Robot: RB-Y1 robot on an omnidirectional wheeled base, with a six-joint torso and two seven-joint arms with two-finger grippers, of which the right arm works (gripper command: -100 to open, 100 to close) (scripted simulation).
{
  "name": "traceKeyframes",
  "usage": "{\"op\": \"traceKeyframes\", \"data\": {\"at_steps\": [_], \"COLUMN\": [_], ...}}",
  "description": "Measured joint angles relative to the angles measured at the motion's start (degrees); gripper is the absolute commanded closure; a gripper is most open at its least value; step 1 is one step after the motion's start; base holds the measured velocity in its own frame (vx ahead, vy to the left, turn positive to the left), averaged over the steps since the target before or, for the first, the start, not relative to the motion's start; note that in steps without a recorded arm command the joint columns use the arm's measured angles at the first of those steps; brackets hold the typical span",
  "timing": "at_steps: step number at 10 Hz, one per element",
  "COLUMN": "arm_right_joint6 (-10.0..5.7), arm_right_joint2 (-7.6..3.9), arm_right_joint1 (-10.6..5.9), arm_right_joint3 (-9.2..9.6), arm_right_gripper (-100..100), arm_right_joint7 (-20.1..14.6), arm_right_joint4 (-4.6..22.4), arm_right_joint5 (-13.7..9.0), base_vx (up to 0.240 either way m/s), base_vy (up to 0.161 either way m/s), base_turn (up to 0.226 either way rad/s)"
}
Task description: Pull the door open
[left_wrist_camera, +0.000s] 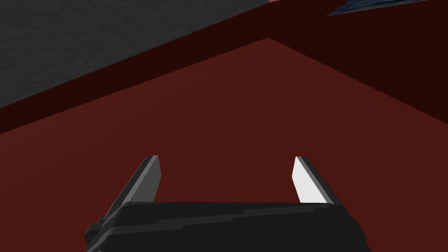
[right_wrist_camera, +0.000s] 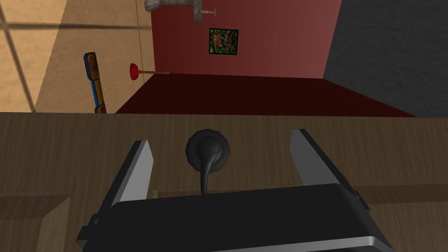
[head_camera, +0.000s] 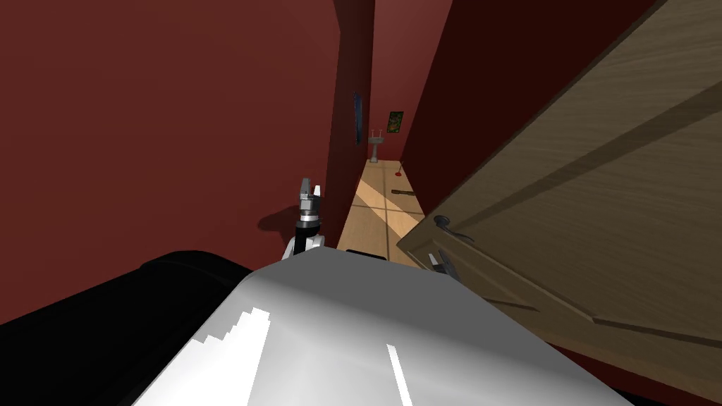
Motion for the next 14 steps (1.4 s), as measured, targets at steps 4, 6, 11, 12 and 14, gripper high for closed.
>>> {"op": "traceKeyframes", "data": {"at_steps": [4,6,11,12,14], "arm_right_joint6": [0.86,1.46,3.50,4.03,5.39], "arm_right_joint2": [0.36,0.65,1.52,1.81,2.35], "arm_right_joint1": [-0.42,-0.74,-1.90,-2.26,-2.94], "arm_right_joint3": [-0.43,-0.77,-1.73,-2.01,-2.68], "arm_right_gripper": [-100,-100,-100,-100,-100], "arm_right_joint7": [0.47,0.86,1.92,2.26,2.96], "arm_right_joint4": [-0.10,-0.15,-0.32,-0.29,-0.54], "arm_right_joint5": [-0.19,-0.32,-0.64,-0.71,-0.88], "base_vx": [-0.206,-0.207,-0.184,-0.201,-0.188], "base_vy": [-0.019,-0.017,-0.006,-0.034,-0.025], "base_turn": [0.063,0.082,0.074,0.100,0.088]}}
